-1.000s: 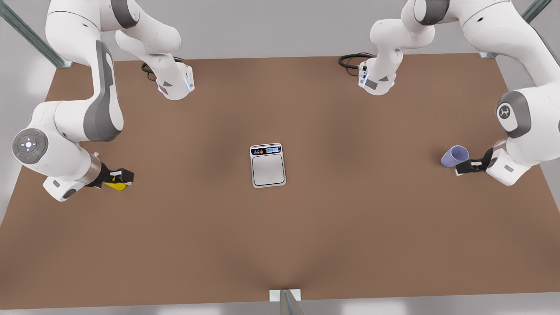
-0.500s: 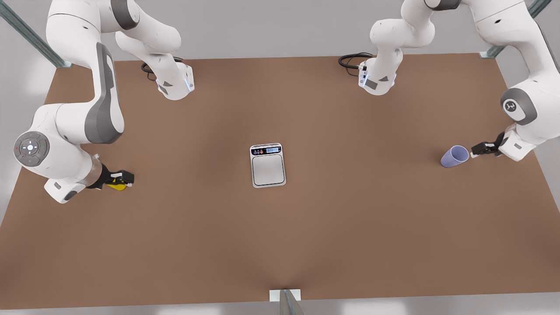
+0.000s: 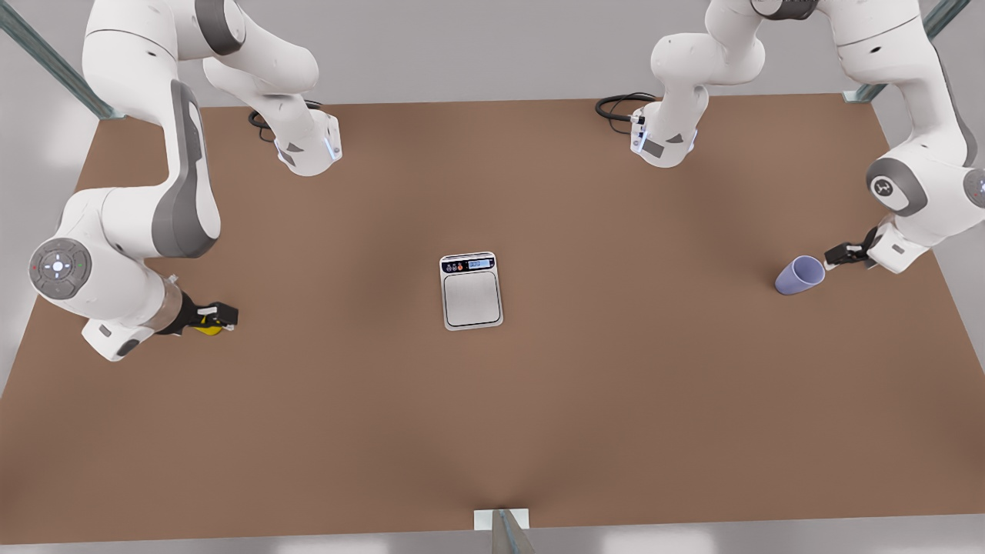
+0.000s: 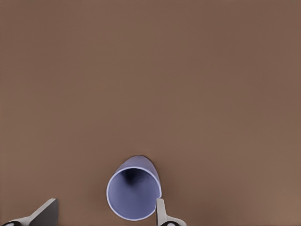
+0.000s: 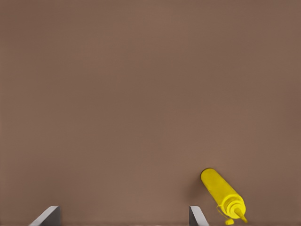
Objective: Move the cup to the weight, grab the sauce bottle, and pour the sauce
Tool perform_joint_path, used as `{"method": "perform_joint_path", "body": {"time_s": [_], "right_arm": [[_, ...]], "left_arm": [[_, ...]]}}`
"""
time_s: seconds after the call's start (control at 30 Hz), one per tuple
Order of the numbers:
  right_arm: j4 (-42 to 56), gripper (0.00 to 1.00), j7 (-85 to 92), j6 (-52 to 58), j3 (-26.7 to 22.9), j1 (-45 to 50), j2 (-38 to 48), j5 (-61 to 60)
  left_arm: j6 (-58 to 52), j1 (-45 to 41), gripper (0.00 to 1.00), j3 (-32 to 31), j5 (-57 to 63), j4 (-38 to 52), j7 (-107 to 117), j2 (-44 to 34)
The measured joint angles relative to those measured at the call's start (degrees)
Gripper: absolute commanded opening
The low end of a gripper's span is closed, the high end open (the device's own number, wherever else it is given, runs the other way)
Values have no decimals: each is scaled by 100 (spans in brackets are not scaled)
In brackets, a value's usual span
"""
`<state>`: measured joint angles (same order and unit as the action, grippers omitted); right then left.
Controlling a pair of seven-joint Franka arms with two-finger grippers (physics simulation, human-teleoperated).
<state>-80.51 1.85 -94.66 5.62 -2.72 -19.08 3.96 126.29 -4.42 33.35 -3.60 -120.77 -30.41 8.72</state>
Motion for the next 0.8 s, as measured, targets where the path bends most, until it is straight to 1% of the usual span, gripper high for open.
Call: {"method": "perform_joint_path", "body": {"time_s": [0.03,0.13,0.17,0.37,0.4,0.5,0.53,0.57,0.67,0.8], "right_arm": [[0,100,0,0,0,0,0,0],[0,100,0,0,0,0,-9,0],[0,100,1,0,0,0,-17,7],[0,100,5,0,0,0,-44,2],[0,100,8,0,0,0,-44,0],[0,100,4,0,0,0,-49,4],[0,100,9,0,0,0,-66,5],[4,100,9,0,0,0,-70,3],[7,100,9,-9,0,0,-79,9],[1,100,9,-9,0,0,-79,9]], "left_arm": [[9,5,100,12,0,-7,-9,31],[215,6,93,13,-5,-137,-18,100],[511,10,87,20,-8,-318,-18,112],[750,115,87,179,-50,-478,-446,283],[889,86,84,180,-98,-557,-479,327],[1084,94,78,175,-218,-780,-519,399],[1107,88,73,172,-250,-815,-524,403],[1108,87,70,177,-277,-830,-527,409],[1374,92,70,180,-325,-1102,-536,442],[1611,103,70,179,-365,-1098,-576,565]]}}
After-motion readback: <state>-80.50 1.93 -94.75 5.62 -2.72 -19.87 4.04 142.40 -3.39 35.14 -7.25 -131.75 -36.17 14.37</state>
